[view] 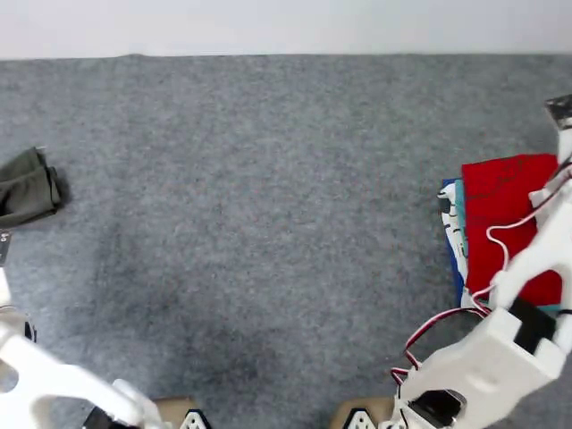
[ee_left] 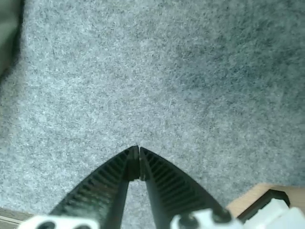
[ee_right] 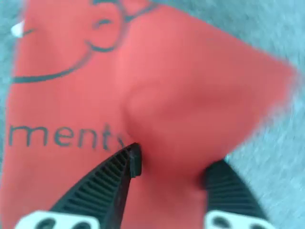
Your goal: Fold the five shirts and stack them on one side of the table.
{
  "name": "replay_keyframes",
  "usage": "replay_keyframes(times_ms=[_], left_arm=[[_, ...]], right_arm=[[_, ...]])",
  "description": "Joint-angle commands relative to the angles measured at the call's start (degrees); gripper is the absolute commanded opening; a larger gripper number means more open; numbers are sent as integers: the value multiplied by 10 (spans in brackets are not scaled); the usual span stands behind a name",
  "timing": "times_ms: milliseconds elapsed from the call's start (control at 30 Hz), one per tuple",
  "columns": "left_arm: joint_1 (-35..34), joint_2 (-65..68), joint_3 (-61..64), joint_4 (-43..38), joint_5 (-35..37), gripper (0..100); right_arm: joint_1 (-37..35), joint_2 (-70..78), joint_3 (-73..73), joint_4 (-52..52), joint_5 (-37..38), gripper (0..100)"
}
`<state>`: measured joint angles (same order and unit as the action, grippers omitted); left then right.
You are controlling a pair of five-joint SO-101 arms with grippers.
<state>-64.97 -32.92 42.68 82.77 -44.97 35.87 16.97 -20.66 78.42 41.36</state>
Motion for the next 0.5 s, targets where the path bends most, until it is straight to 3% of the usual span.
replay_keyframes(times_ms=[0, 133, 267, 333, 467], left_arm=[[2, -14, -15, 2, -4, 6], [-1, -14, -15, 2, -4, 6], [-2, -14, -15, 4, -4, 6], [-2, -14, -15, 4, -4, 6], [-2, -15, -15, 5, -4, 6]], right_arm=[[9, -83, -7, 4, -52, 320], [-15, -140, -7, 59, -53, 229], [-39, -153, -4, 105, -55, 0], [-38, -141, 4, 124, -55, 41], [-39, -110, 21, 167, -55, 13]])
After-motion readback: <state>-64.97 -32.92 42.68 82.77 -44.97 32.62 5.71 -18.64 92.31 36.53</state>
